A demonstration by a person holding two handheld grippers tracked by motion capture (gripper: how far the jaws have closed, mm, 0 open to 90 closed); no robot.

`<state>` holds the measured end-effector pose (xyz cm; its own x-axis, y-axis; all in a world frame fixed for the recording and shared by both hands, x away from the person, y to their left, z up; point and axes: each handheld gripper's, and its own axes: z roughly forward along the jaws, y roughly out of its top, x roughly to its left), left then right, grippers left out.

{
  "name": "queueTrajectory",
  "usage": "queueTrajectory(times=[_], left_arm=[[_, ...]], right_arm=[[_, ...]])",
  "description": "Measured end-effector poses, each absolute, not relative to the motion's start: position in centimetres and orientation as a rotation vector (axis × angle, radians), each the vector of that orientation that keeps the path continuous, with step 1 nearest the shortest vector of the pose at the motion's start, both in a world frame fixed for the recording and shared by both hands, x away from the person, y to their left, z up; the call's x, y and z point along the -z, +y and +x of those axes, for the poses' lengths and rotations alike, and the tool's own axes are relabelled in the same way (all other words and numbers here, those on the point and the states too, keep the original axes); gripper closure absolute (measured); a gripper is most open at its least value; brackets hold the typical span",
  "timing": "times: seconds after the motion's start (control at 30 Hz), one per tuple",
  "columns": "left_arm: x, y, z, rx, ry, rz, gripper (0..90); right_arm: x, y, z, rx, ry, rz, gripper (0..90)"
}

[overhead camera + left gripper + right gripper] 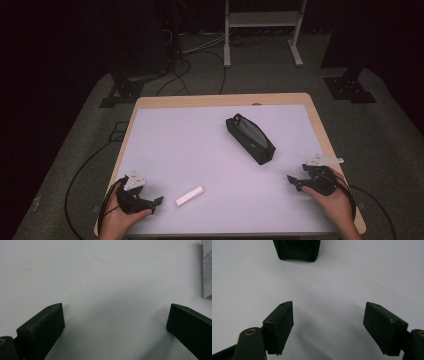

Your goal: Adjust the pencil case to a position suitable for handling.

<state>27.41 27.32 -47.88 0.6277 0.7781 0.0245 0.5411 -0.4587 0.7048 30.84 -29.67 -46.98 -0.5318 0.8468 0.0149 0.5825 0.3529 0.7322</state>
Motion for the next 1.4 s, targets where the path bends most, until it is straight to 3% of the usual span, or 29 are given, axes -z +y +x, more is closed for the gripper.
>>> queueTrajectory(times=[1.4], left_arm=[[47.9,27.4,27.4,-0.457,1.023,2.172,0.7]], right_arm=[[42.9,-27.4,34.2,-1.1,2.255,1.207,33.7]])
